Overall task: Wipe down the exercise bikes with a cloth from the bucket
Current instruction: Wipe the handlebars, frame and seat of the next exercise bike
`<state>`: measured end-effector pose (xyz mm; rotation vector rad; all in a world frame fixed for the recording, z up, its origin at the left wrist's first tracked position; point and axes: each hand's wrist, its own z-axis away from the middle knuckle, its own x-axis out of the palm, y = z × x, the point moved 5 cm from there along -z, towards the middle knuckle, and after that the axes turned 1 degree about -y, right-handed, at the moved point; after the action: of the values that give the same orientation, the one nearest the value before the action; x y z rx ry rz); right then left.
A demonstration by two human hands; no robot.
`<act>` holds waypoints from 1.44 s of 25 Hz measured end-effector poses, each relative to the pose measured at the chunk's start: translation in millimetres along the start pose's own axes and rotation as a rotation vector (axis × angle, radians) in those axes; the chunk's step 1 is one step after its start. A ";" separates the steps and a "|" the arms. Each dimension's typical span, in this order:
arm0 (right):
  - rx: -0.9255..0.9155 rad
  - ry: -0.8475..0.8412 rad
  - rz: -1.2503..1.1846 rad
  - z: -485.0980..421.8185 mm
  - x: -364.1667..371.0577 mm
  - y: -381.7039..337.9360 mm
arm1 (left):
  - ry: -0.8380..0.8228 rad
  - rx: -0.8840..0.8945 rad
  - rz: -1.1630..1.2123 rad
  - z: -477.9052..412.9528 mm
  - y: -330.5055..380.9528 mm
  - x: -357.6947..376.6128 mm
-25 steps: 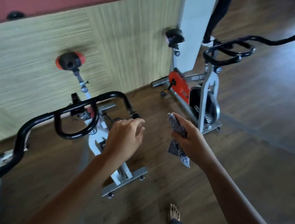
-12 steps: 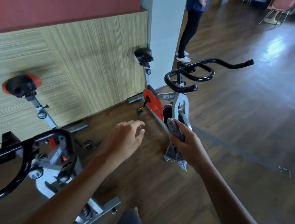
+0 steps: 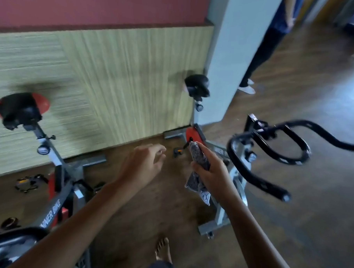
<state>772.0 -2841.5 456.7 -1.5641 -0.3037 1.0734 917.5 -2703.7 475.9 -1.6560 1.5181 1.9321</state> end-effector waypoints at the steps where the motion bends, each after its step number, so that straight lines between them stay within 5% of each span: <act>1: -0.007 -0.030 0.006 -25.0 9.3 -6.4 | 0.021 -0.041 0.005 -15.6 -11.1 -7.5; 15: -0.283 -0.775 -0.003 -311.4 278.9 -126.5 | 0.387 -0.749 -0.121 -126.4 -238.0 -125.9; 22: -0.513 -0.902 -0.024 -370.1 461.8 -147.9 | 0.604 -1.105 -0.071 -119.3 -405.4 -136.4; 28: -0.805 -0.897 -0.101 -379.6 615.2 -109.4 | 0.965 -1.037 -0.148 -100.7 -569.3 -127.2; 36: -1.175 -0.618 -0.296 -377.4 724.4 -84.9 | 1.363 -0.841 0.171 -88.7 -639.8 -93.8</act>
<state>1484.9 -2553.6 167.9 -2.0042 -1.7790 1.1699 1445.3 -2432.4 204.1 -3.7971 1.0072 1.5119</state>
